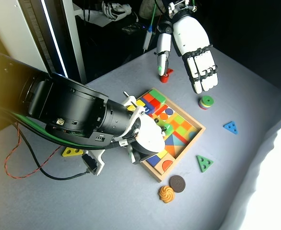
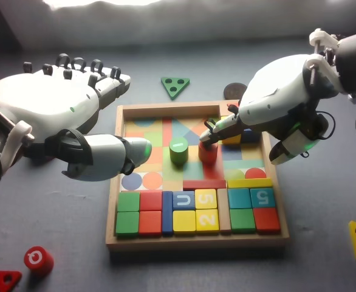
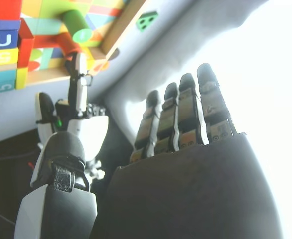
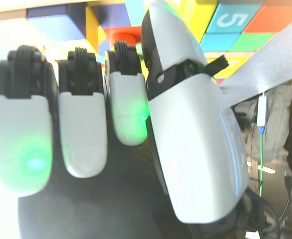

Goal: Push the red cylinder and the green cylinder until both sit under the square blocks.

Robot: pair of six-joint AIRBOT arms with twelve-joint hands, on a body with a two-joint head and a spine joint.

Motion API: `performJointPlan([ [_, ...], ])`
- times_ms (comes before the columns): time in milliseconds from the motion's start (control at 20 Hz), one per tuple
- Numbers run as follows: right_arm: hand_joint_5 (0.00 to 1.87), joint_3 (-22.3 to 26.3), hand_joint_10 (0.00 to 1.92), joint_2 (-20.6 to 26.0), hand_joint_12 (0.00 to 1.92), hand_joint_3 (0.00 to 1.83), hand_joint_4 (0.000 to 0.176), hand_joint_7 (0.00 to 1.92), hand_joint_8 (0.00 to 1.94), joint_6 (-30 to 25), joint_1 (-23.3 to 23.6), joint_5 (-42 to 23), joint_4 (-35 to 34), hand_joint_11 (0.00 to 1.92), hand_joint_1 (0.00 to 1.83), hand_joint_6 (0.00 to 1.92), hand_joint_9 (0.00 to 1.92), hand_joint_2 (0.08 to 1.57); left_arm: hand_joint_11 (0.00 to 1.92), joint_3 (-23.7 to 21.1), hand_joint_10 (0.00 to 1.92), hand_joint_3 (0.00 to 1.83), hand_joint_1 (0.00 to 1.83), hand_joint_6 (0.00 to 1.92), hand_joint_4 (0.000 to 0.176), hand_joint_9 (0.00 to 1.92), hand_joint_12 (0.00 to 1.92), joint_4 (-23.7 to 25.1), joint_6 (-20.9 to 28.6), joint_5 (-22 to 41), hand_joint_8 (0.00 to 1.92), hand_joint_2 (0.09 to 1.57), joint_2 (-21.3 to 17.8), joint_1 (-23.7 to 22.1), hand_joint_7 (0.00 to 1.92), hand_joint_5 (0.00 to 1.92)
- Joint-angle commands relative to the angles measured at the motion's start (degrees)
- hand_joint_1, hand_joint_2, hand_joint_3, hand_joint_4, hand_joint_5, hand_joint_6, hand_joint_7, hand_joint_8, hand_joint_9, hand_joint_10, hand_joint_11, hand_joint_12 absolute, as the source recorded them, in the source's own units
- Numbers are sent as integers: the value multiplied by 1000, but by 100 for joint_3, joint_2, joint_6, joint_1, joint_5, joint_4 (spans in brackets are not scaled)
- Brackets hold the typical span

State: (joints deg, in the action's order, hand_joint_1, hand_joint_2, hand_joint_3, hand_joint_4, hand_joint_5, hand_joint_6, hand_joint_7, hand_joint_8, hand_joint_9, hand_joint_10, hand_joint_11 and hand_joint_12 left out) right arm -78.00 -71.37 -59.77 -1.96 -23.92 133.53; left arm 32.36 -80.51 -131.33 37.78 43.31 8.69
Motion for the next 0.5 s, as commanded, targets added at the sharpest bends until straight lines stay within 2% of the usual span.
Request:
performJointPlan([
  [0, 208, -16, 1921, 106, 1921, 0, 0, 1721, 1941, -24, -24, 72, -43, 1921, 1816, 33, 1908, 1299, 0, -18, 2, 0, 0, 0, 0, 5, 27, 334, -10, 194, 2, 1277, -76, -80, 8, 2],
  [200, 221, 21, 1921, 279, 1921, 0, 0, 1760, 1941, -66, -57, -174, -48, 1921, 1830, 21, 1921, 1299, 18, -18, 8, 0, 0, 6, 0, 22, 40, 334, -38, 216, 4, 1274, -76, -86, 14, 16],
  [300, 226, 129, 1921, 435, 1921, 0, 0, 1748, 1941, -58, -94, -240, -49, 1921, 1831, 19, 1921, 1294, 0, -19, 2, 0, 0, 0, 0, 31, 132, 332, -43, 216, 0, 1273, -76, -74, 28, 32],
  [450, 225, 339, 1921, 668, 1921, 0, 0, 1755, 1941, -37, -142, -334, -41, 1921, 1820, 14, 1910, 1290, 0, -15, 2, 0, 0, 1, 0, 21, 89, 321, -44, 293, 2, 1272, -75, -76, 12, 19],
])
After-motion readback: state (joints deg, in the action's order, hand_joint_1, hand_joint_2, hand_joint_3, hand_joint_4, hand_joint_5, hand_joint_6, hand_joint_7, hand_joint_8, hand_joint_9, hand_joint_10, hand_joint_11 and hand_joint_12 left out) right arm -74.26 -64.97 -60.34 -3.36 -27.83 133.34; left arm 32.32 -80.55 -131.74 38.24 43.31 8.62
